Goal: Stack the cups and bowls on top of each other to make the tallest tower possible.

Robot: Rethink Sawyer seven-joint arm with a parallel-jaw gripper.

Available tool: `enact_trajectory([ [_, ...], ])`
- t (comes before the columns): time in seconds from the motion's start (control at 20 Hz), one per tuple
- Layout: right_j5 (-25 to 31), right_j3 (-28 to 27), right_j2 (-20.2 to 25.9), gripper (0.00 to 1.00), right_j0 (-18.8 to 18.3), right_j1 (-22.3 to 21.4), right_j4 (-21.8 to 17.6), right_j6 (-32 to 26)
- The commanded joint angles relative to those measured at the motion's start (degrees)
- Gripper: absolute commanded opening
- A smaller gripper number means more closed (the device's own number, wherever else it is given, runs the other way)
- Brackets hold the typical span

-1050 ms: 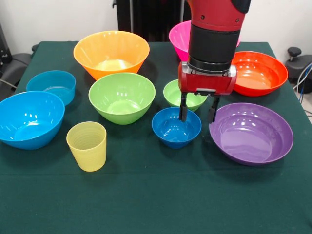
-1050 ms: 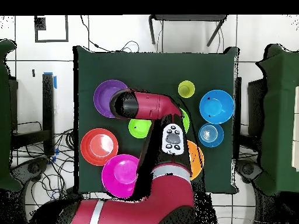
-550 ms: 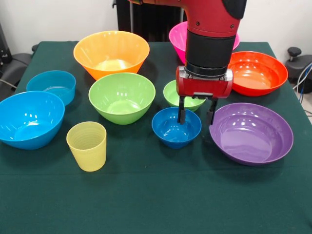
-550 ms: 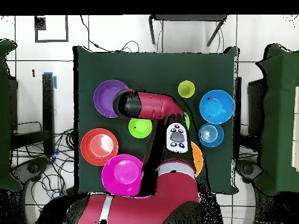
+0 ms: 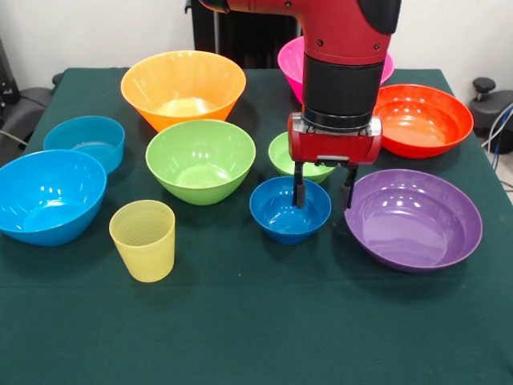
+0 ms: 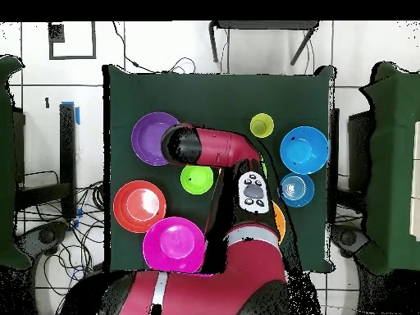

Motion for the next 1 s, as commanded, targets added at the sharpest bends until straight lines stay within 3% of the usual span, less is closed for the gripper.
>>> enact_trajectory([
  [0.05,3.3,-2.2,6.9,1.00,-1.4,2.8,-3.5,-1.8],
  [1.0,1.6,-2.4,7.1,1.00,-0.8,4.4,-3.4,0.0],
])
